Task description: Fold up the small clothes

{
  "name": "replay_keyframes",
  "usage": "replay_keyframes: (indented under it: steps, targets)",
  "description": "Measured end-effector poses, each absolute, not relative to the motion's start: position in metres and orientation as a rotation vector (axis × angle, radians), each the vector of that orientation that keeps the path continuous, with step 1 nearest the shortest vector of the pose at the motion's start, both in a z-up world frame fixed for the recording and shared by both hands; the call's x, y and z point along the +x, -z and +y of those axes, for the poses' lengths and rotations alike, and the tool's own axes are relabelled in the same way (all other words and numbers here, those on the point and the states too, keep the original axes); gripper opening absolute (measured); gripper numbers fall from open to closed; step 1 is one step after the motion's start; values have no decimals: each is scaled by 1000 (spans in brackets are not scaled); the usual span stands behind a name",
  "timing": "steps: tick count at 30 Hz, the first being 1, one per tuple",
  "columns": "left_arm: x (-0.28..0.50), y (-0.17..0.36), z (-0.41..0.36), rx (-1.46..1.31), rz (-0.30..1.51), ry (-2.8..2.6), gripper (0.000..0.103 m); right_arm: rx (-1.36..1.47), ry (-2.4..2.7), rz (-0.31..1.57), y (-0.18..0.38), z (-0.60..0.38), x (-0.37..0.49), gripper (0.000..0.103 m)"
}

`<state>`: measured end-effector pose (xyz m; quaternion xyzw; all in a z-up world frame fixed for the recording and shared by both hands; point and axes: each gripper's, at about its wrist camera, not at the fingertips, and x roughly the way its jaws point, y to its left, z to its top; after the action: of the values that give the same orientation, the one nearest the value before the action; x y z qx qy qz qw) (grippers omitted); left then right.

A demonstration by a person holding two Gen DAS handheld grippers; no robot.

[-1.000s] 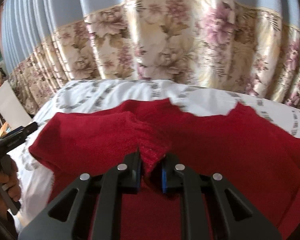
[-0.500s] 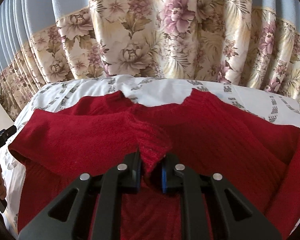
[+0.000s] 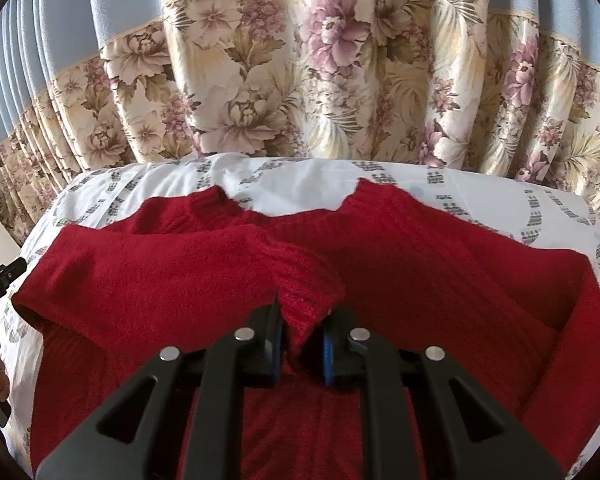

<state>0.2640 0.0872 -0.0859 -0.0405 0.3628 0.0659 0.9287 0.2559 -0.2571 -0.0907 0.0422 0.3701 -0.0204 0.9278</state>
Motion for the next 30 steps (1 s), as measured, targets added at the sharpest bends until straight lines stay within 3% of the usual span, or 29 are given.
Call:
replay_keyframes:
  steps: [30]
  targets:
    - [265,77,28,-73,759,-3,93,165,177,842,103,-359,247,15]
